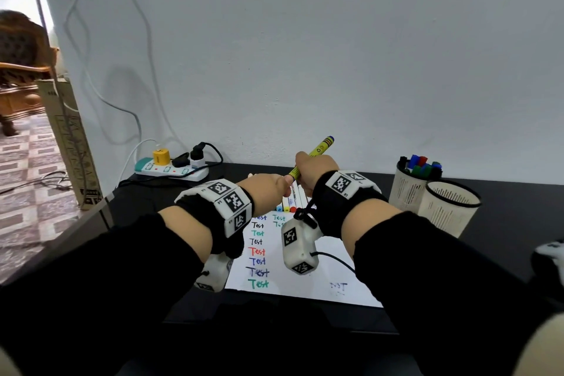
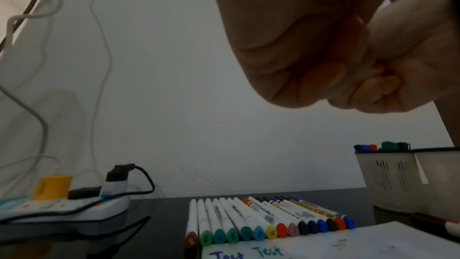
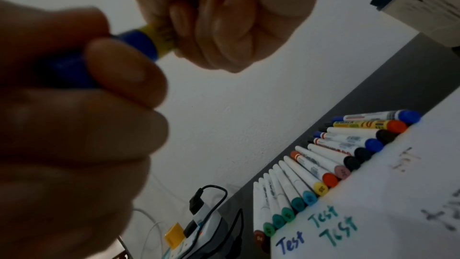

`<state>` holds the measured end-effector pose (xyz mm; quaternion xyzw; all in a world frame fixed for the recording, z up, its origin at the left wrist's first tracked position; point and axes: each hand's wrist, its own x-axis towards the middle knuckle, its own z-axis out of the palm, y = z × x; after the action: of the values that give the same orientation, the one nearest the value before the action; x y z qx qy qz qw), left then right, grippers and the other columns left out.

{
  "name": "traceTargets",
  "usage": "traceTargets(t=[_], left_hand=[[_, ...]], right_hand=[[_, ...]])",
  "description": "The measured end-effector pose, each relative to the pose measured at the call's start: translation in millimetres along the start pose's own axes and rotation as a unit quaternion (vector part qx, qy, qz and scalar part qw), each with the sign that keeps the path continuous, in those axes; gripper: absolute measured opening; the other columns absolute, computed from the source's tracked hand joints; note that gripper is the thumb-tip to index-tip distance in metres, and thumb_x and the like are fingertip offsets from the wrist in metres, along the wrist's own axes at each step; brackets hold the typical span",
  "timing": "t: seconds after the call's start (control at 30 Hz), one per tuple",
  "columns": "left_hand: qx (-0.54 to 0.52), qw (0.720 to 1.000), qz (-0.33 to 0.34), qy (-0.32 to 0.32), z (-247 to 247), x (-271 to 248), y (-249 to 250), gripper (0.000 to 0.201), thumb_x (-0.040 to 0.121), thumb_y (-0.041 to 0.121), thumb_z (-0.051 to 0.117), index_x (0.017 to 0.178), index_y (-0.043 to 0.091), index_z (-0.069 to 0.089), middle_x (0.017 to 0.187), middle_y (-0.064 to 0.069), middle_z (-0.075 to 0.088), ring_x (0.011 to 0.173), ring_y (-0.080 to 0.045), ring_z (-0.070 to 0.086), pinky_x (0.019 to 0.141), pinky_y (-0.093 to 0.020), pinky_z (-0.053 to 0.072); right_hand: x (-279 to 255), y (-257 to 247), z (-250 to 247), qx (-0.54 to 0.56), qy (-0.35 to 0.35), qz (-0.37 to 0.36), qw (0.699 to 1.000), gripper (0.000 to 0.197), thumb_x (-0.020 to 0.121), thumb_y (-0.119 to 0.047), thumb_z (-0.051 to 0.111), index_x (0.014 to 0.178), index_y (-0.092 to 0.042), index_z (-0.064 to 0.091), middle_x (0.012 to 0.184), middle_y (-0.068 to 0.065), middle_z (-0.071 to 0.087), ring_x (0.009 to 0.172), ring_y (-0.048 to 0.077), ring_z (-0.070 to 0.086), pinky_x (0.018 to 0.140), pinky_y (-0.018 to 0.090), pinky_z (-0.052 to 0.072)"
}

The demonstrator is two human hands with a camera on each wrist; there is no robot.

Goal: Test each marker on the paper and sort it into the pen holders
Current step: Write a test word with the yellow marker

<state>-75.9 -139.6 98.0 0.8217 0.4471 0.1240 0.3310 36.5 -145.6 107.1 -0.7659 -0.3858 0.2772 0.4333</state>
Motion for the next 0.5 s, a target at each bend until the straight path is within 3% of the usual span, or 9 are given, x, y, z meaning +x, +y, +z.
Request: traceTargets(t=[0.07, 0.13, 0.2, 0.27, 0.37, 0.43, 0.5], left_hand=[[0.061, 0.998, -0.001, 0.029, 1.0, -0.4, 0.3, 0.036, 0.104, 0.022, 0.017, 0.08, 0.016, 0.043, 0.08, -0.005, 0.052, 0.078, -0.023, 0.05, 0.076, -0.029, 0.034], [0.108, 0.993, 0.006, 0.051, 0.3, -0.1, -3.7, 0.037, 0.104, 0.021, 0.016, 0.102, 0.009, 0.051, 0.104, -0.014, 0.057, 0.101, -0.031, 0.054, 0.087, -0.033, 0.037], [0.154, 0.986, 0.007, 0.06, 0.1, 0.5, -8.4, 0.038, 0.104, 0.02, 0.017, 0.117, 0.002, 0.048, 0.102, -0.013, 0.055, 0.107, -0.032, 0.053, 0.087, -0.035, 0.038], [0.192, 0.979, 0.006, 0.068, 0.6, -2.8, -9.9, 0.035, 0.104, 0.018, 0.018, 0.121, 0.003, 0.044, 0.1, -0.01, 0.053, 0.103, -0.031, 0.054, 0.084, -0.035, 0.039], [0.231, 0.971, 0.013, 0.063, 0.6, -3.4, -14.9, 0.032, 0.104, 0.017, 0.02, 0.119, 0.004, 0.045, 0.089, -0.008, 0.049, 0.096, -0.03, 0.053, 0.08, -0.035, 0.04], [0.219, 0.975, 0.01, 0.045, -0.8, -0.8, -19.8, 0.033, 0.104, 0.021, 0.018, 0.109, 0.007, 0.048, 0.077, -0.006, 0.042, 0.09, -0.031, 0.052, 0.077, -0.035, 0.038], [0.137, 0.99, 0.006, 0.021, -0.2, 2.9, -24.3, 0.037, 0.104, 0.027, 0.015, 0.09, 0.009, 0.045, 0.078, -0.007, 0.045, 0.076, -0.025, 0.046, 0.071, -0.029, 0.034]], right_hand=[[2.0, -1.8, 3.3, -0.018, 0.005, 0.01, 1.0, 0.031, 0.089, -0.032, 0.043, 0.068, -0.01, 0.047, 0.063, 0.006, 0.05, 0.054, 0.023, 0.045, 0.055, 0.029, 0.035], [3.6, -2.7, 8.0, -0.026, 0.006, 0.022, 0.999, 0.029, 0.089, -0.032, 0.043, 0.071, -0.01, 0.048, 0.064, 0.006, 0.051, 0.055, 0.022, 0.046, 0.056, 0.028, 0.036], [4.6, -4.1, 12.3, -0.028, 0.009, 0.031, 0.999, 0.028, 0.089, -0.03, 0.043, 0.071, -0.009, 0.047, 0.067, 0.006, 0.051, 0.06, 0.023, 0.049, 0.062, 0.029, 0.039], [5.3, -5.3, 15.5, -0.033, 0.011, 0.034, 0.999, 0.03, 0.091, -0.029, 0.042, 0.067, -0.01, 0.044, 0.067, 0.005, 0.05, 0.061, 0.022, 0.048, 0.064, 0.029, 0.038], [4.8, -5.6, 19.4, -0.063, 0.002, 0.041, 0.997, 0.032, 0.092, -0.028, 0.04, 0.066, -0.011, 0.042, 0.066, 0.006, 0.048, 0.056, 0.02, 0.044, 0.053, 0.027, 0.032], [4.3, -3.1, 22.4, -0.044, -0.012, 0.042, 0.998, 0.031, 0.091, -0.029, 0.041, 0.067, -0.01, 0.044, 0.066, 0.007, 0.05, 0.056, 0.021, 0.045, 0.054, 0.026, 0.034], [3.7, 1.3, 26.0, 0.006, -0.034, 0.034, 0.999, 0.03, 0.091, -0.028, 0.041, 0.069, -0.009, 0.046, 0.061, 0.007, 0.049, 0.052, 0.021, 0.044, 0.051, 0.024, 0.034]])
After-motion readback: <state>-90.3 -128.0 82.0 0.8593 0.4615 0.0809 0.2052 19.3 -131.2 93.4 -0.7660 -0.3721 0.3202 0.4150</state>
